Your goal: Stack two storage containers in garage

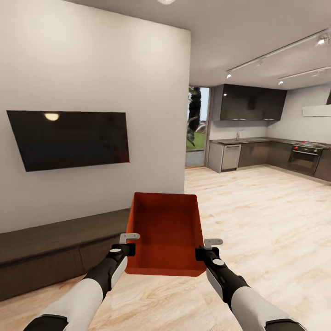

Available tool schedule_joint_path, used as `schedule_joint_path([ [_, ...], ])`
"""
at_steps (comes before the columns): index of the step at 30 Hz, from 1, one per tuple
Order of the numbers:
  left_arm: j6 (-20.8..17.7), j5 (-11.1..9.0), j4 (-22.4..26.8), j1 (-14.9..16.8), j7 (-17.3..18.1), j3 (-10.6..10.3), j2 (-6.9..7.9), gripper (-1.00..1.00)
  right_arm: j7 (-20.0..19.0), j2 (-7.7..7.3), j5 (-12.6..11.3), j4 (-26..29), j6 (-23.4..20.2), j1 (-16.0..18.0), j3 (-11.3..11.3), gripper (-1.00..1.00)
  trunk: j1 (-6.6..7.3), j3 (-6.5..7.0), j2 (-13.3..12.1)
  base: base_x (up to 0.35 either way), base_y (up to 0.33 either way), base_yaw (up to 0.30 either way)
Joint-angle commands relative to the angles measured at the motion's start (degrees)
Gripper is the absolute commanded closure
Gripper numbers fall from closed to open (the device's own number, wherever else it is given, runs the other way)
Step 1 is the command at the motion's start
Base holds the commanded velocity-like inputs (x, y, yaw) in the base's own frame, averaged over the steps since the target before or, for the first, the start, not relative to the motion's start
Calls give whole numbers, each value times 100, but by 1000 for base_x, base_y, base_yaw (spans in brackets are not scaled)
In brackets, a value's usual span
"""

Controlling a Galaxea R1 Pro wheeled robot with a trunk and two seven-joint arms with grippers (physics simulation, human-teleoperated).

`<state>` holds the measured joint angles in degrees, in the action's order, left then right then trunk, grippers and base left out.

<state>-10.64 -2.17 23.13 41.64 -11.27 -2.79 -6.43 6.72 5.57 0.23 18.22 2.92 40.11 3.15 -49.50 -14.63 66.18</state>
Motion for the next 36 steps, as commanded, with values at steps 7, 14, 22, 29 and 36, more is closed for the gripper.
schedule_joint_path([
  [7, 210, 85, 33, 2, -43, 499, 120, 100, 22, -4, -99, -11, 7, 5, -69, 100, 0, 22, 5, 0, 0, -224],
  [14, 211, 85, 33, 2, -42, 499, 116, 100, 22, -4, -100, -11, 7, 5, -69, 100, 0, 50, 5, 0, 0, -227],
  [22, 211, 85, 33, 2, -42, 499, 116, 100, 22, -7, -102, -11, 6, 5, -69, 100, 0, 81, 5, 0, 0, -229],
  [29, 211, 85, 33, 2, -42, 499, 116, 100, 22, -12, -102, -11, 7, 5, -72, 100, 0, 107, 5, 0, 0, -229],
  [36, 211, 85, 33, 2, -42, 499, 124, 100, 22, -11, -102, -11, 7, 5, -76, 100, 0, 132, 5, 0, 0, -229],
])
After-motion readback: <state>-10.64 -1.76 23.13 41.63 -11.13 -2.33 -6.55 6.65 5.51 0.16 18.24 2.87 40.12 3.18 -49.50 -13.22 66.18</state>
